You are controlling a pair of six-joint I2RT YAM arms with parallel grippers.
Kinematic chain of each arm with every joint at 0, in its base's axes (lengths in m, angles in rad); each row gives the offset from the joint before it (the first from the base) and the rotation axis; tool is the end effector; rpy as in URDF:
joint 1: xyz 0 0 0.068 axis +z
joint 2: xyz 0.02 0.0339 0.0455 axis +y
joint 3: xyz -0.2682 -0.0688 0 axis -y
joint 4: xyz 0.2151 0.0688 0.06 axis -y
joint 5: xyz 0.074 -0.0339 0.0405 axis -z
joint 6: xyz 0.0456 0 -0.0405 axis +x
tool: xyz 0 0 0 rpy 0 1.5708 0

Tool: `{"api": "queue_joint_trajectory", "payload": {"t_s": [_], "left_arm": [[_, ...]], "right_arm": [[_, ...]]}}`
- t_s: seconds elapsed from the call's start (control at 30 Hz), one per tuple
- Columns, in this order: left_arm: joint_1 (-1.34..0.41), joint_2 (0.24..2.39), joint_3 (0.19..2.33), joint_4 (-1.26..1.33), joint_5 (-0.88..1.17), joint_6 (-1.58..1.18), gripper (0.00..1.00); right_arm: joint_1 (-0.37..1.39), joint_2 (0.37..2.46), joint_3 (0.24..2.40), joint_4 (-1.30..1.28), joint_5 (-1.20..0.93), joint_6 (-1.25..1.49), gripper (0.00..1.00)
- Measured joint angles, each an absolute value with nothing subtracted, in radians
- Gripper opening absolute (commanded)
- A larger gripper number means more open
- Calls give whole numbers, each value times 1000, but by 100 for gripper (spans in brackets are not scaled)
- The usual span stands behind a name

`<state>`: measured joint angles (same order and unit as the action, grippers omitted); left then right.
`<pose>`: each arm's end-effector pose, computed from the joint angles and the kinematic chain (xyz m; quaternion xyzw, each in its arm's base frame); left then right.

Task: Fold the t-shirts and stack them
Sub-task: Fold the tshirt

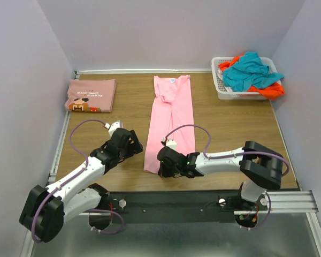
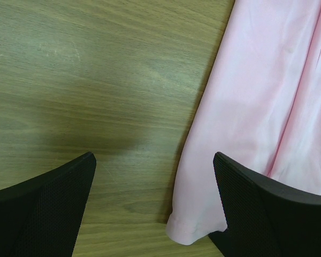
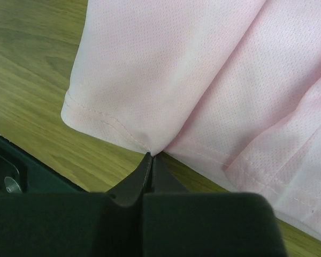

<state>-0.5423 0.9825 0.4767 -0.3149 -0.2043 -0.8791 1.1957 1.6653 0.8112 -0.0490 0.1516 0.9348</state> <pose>0.1498 -0.0794 0.1981 -0.1920 0.9063 -0.1658 0.3381 0.1184 0.2818 0.1642 -0.0979 0.9373 0.2512 0.2208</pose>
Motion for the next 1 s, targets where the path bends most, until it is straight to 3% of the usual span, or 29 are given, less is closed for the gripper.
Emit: {"api": "queue_joint_trajectory", "payload": {"t_s": [1.0], "left_arm": [[-537, 1056, 477, -253, -126, -829, 98]], "right_arm": [[1249, 1489, 830, -371, 334, 944, 0]]}}
